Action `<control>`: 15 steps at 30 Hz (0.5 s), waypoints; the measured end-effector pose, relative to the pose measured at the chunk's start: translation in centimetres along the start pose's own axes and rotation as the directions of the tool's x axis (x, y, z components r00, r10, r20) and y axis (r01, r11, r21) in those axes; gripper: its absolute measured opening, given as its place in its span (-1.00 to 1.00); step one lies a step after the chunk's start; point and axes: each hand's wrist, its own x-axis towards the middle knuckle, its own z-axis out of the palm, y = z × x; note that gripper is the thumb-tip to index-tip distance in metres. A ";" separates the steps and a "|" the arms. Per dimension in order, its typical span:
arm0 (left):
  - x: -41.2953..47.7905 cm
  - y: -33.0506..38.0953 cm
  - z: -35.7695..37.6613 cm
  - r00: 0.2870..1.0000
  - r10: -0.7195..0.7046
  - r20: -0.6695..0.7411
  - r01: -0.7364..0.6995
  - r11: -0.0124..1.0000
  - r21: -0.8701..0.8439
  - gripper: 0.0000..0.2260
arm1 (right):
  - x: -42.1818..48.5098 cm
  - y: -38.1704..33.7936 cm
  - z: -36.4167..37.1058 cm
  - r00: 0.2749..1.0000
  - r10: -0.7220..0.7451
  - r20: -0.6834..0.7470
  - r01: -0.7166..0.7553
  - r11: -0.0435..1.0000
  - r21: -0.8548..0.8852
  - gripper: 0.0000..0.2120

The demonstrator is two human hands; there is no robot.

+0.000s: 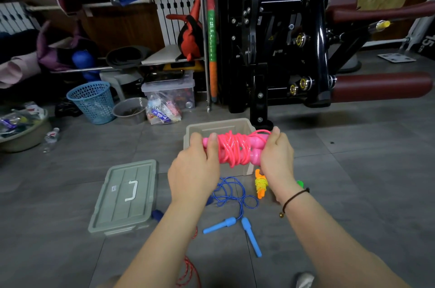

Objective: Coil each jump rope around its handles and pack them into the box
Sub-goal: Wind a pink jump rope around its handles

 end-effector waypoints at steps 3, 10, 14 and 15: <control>-0.1 0.1 0.0 0.995 -0.086 0.051 0.086 0.996 0.001 -0.61 | -0.4 -0.2 -0.8 0.995 -0.102 -0.010 0.101 0.994 -0.049 -0.60; 1.2 -0.8 1.8 0.938 -0.291 0.187 0.330 0.915 -0.231 -0.61 | -1.0 -0.4 -1.1 0.970 -0.233 -0.064 0.232 0.973 -0.020 -0.68; 0.9 -0.8 2.2 0.778 -0.400 0.484 0.606 0.681 -0.411 -0.70 | -1.1 -0.9 -1.5 0.940 -0.325 -0.103 0.328 0.944 0.021 -0.71; 0.7 -0.7 2.2 0.753 -0.397 0.525 0.631 0.660 -0.408 -0.71 | -1.0 -1.0 -1.5 0.946 -0.304 -0.117 0.311 0.949 0.051 -0.70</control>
